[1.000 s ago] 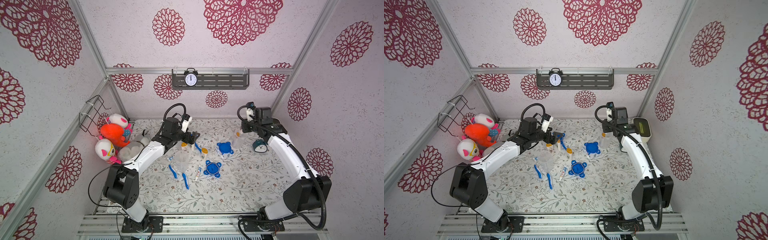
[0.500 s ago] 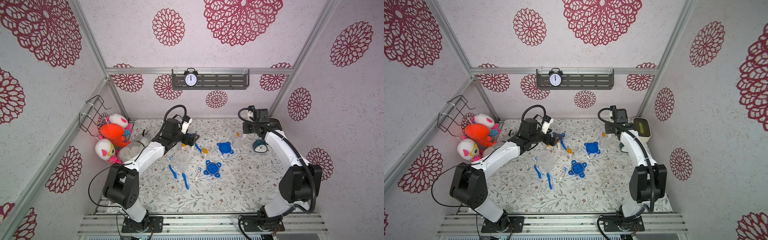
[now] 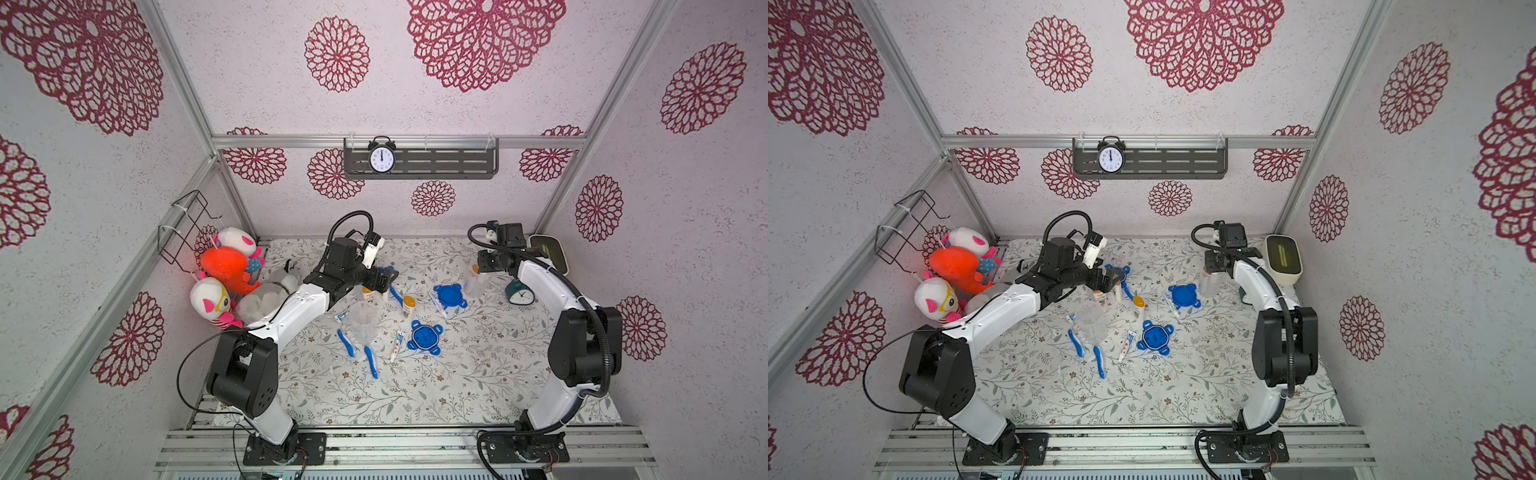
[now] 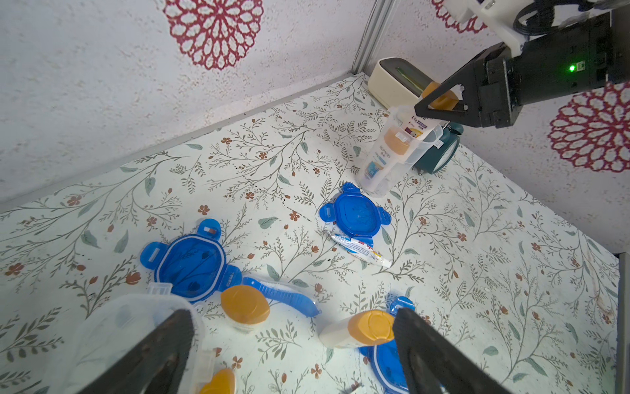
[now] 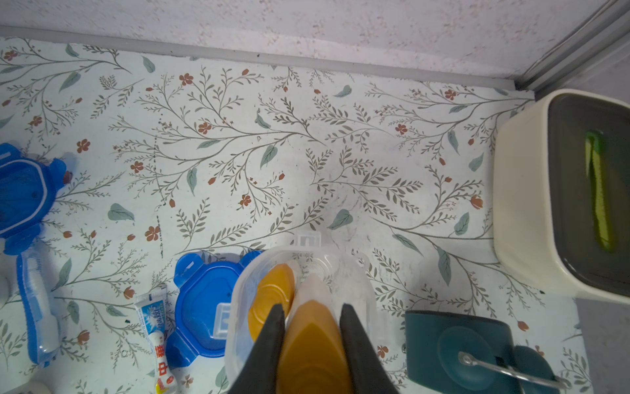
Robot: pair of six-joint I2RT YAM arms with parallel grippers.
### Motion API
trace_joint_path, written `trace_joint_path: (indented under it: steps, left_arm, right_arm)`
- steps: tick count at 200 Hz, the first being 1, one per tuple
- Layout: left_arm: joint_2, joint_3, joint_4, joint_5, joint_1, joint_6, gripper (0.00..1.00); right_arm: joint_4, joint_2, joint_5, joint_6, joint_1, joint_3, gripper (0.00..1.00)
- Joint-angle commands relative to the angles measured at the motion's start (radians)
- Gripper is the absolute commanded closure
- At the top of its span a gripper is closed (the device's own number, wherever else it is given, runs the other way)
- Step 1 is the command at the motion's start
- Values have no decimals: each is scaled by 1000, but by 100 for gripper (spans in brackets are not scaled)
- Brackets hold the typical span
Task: Pack away toiletry kits
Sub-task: Place the toiletry item into the container.
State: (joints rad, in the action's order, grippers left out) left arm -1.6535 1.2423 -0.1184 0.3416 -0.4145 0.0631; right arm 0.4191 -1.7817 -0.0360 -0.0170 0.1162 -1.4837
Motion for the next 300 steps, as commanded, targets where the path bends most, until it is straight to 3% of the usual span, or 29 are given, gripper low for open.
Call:
trace_joint_path:
  steps: [1,77,166,215,244,300]
  left_arm:
    - [21,-19,0,-13,1,-28,4]
    - [33,-45,12,-22,2,-37,4]
    - [55,-82,34,-35,5,-39,3]
    - [56,-89,39,-39,5,-37,3]
    - [63,-99,49,-43,6,-39,3]
    - [67,-103,51,-40,14,-43,3]
  right_arm:
    - [-52,8,40,-17,-15,7,80]
    - [-13,-14,300,-229,-93,37,81]
    - [158,-89,345,-553,-96,-40,83]
    - [161,-103,349,-580,-105,-67,83]
    - [132,-102,367,-554,-108,-71,77]
    - [118,-110,401,-512,-110,-86,54]
